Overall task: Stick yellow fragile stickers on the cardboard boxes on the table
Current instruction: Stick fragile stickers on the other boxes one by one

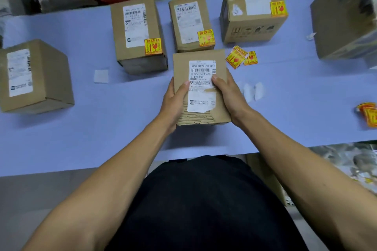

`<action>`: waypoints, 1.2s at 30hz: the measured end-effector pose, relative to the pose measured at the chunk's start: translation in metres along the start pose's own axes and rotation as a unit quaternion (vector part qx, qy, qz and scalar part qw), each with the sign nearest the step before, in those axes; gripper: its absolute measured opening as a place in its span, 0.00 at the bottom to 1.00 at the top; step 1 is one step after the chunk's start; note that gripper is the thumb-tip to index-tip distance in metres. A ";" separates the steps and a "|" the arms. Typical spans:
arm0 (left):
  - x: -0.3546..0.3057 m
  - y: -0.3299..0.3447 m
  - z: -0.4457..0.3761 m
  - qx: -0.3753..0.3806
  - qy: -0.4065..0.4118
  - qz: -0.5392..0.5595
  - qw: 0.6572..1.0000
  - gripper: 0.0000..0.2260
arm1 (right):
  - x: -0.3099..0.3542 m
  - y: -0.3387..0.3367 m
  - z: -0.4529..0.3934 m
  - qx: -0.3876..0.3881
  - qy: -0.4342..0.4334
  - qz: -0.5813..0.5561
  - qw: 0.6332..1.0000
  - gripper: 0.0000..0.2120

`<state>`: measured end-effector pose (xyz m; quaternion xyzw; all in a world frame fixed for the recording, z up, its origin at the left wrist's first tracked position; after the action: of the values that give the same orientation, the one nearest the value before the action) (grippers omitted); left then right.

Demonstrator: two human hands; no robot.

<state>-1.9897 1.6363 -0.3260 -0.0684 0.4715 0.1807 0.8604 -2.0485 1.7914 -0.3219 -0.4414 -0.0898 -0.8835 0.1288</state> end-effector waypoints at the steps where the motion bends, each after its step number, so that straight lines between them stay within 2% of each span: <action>1: 0.005 0.000 -0.002 -0.012 -0.005 -0.007 1.000 0.18 | -0.006 -0.002 -0.005 0.003 0.007 0.002 1.000 0.40; 8: 0.014 0.014 -0.019 -0.024 -0.012 -0.053 0.998 0.18 | -0.023 -0.018 -0.035 0.018 0.033 -0.014 0.999 0.36; 12: 0.012 0.018 -0.023 -0.058 -0.007 -0.072 0.996 0.20 | -0.018 -0.025 -0.048 0.029 0.029 0.006 0.999 0.37; 15: 0.006 0.018 -0.022 -0.083 0.009 -0.118 0.990 0.22 | -0.014 -0.028 -0.052 0.035 0.030 0.033 0.998 0.37; 18: -0.001 0.018 -0.022 -0.090 0.023 -0.203 0.975 0.27 | -0.012 -0.033 -0.053 0.036 0.032 0.031 0.998 0.32; 21: -0.031 0.022 -0.016 -0.116 0.107 -0.377 0.913 0.30 | 0.002 -0.062 -0.056 -0.067 0.006 0.083 0.994 0.21; 24: -0.065 0.053 -0.023 -0.062 0.224 -0.513 0.826 0.28 | 0.020 -0.095 -0.066 -0.179 -0.027 0.202 0.963 0.13; 28: -0.060 0.088 -0.041 0.024 0.232 -0.639 0.733 0.28 | 0.039 -0.110 -0.091 -0.194 -0.047 0.345 0.917 0.16; 31: -0.049 0.089 -0.046 0.020 0.225 -0.671 0.706 0.29 | 0.045 -0.110 -0.107 -0.188 -0.063 0.407 0.892 0.18; 36: -0.048 0.088 -0.051 0.009 0.229 -0.675 0.701 0.30 | 0.042 -0.112 -0.124 -0.192 -0.054 0.446 0.873 0.22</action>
<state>-2.0865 1.6911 -0.3094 -0.3999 0.4829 -0.4745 0.6179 -2.2006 1.8579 -0.3667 -0.4979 0.2810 -0.7068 0.4165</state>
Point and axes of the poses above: each hand's wrist, its own z-axis away from the middle knuckle, its own y-axis out of the palm, x = y × z, the point moved 8 cm from there along -z, towards the middle knuckle, and after that the axes turned 1 degree about y, right-handed, at the moved point
